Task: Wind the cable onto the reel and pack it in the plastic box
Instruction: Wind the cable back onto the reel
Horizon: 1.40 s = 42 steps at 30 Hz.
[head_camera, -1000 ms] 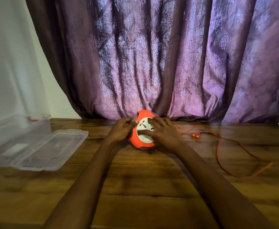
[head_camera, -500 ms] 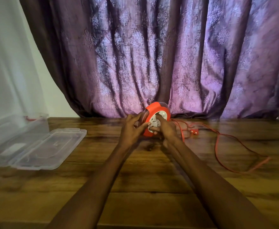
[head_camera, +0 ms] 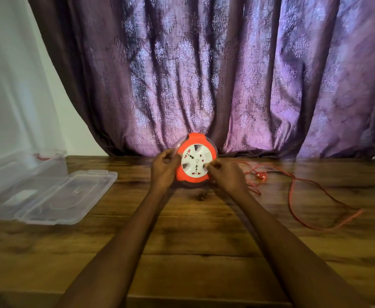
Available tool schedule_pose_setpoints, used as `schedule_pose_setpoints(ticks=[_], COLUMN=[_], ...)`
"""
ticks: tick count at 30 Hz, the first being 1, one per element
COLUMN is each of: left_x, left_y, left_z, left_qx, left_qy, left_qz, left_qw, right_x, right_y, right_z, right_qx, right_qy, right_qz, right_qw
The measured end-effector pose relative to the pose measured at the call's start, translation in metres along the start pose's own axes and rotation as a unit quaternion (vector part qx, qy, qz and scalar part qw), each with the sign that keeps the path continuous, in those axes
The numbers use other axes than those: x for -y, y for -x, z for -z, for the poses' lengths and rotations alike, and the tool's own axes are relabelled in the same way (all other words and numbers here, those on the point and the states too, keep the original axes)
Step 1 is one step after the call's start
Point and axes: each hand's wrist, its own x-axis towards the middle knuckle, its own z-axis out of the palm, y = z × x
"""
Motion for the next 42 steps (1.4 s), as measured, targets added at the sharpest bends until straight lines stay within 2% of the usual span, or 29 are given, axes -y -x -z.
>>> schedule_pose_setpoints(ticks=[1,2,5,9,13,15,17,19,21,22,23,24,25,26,30,33,36,38,39,41,42], left_x=[0.0,-0.001,-0.004,-0.002,0.0,-0.001,-0.002,-0.002,0.001,0.003,0.005,0.007,0.009,0.011,0.013,0.012,0.004,0.001,0.001,0.003,0.005], left_y=[-0.004,-0.007,-0.01,-0.018,-0.017,-0.014,-0.009,-0.002,0.007,0.011,0.014,0.017,0.019,0.02,0.025,0.027,0.026,0.017,0.011,-0.002,-0.007], left_z=[0.005,0.008,0.012,0.018,0.017,0.012,0.004,-0.004,-0.012,-0.016,-0.019,-0.022,-0.023,-0.024,-0.022,-0.021,-0.021,-0.014,-0.008,0.004,0.008], left_qx=[0.011,0.024,0.06,0.099,0.115,0.114,0.1,0.089,0.098,0.109,0.12,0.13,0.139,0.142,0.148,0.15,0.087,0.028,0.009,0.004,0.015], left_qy=[-0.022,-0.034,-0.019,-0.046,-0.027,-0.018,-0.021,-0.026,-0.034,-0.036,-0.035,-0.032,-0.03,-0.03,0.021,0.019,0.03,0.034,0.034,0.037,0.046], left_qz=[-0.002,-0.002,0.023,0.03,0.018,0.011,0.002,-0.003,-0.01,-0.013,-0.016,-0.019,-0.023,-0.026,0.023,0.02,-0.001,-0.006,0.003,0.036,0.05], left_qw=[1.0,0.999,0.998,0.994,0.993,0.993,0.995,0.996,0.995,0.993,0.992,0.991,0.99,0.989,0.989,0.988,0.996,0.999,0.999,0.999,0.998], right_x=[-0.002,-0.001,0.005,0.01,0.011,0.009,0.011,0.015,0.021,0.025,0.027,0.025,0.023,0.021,0.017,0.019,0.017,0.015,0.013,0.006,0.002], right_y=[0.0,0.001,0.002,0.006,0.003,0.005,0.007,0.006,0.003,0.001,-0.001,-0.001,0.0,0.001,0.001,0.001,0.001,0.0,0.001,0.0,0.0], right_z=[0.002,0.004,0.005,0.002,-0.003,-0.007,-0.01,-0.013,-0.014,-0.013,-0.012,-0.01,-0.009,-0.008,-0.001,0.003,0.005,0.006,0.006,0.005,0.006], right_qx=[-0.027,-0.034,0.008,0.039,0.025,-0.007,-0.038,-0.054,-0.031,-0.024,-0.023,-0.024,-0.019,-0.01,0.013,0.038,0.083,0.09,0.074,0.003,-0.04], right_qy=[0.095,0.141,0.241,0.342,0.432,0.427,0.346,0.221,0.027,-0.112,-0.259,-0.357,-0.393,-0.397,-0.409,-0.433,-0.445,-0.416,-0.372,-0.171,-0.044], right_qz=[0.089,0.169,0.329,0.364,0.361,0.315,0.208,0.07,-0.082,-0.151,-0.216,-0.267,-0.299,-0.313,-0.312,-0.315,-0.276,-0.226,-0.186,-0.053,0.024], right_qw=[0.991,0.975,0.913,0.866,0.826,0.847,0.914,0.971,0.996,0.982,0.941,0.895,0.869,0.863,0.857,0.844,0.848,0.876,0.906,0.984,0.998])
